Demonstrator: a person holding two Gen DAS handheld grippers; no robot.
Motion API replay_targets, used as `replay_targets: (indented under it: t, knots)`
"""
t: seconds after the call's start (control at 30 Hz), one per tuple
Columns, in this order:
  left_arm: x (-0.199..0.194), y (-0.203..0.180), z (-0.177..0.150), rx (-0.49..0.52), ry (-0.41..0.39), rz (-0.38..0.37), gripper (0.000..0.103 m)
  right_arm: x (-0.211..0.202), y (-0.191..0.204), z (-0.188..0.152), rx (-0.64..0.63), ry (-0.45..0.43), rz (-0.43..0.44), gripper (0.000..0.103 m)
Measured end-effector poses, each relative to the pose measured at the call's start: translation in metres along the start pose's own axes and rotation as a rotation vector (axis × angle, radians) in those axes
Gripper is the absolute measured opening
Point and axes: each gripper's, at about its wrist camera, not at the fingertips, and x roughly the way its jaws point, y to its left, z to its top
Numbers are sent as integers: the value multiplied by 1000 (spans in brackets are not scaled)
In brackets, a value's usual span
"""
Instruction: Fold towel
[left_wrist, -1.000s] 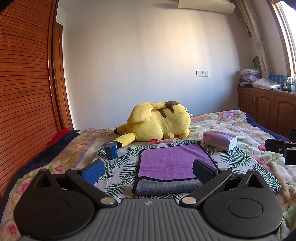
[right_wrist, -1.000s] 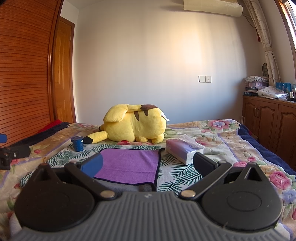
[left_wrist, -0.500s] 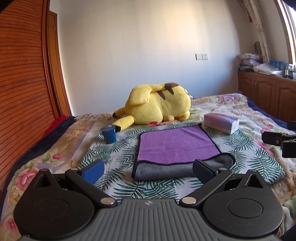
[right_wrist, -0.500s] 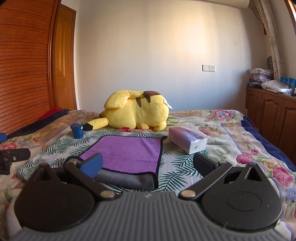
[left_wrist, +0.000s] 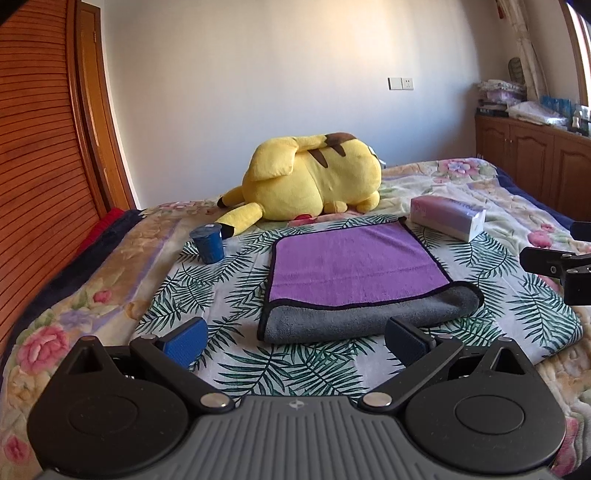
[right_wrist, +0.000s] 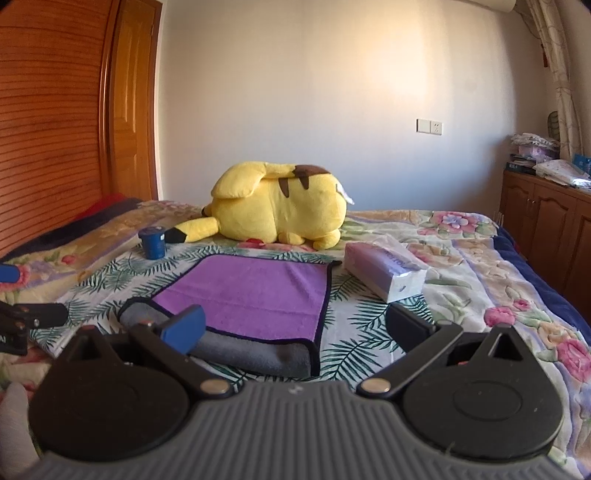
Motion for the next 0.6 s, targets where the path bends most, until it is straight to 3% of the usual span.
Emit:
replay_targets:
  t: [0.6]
  knots:
    - [45,8,8,4,39,-9,103,44,3,0,-24,71,45,103]
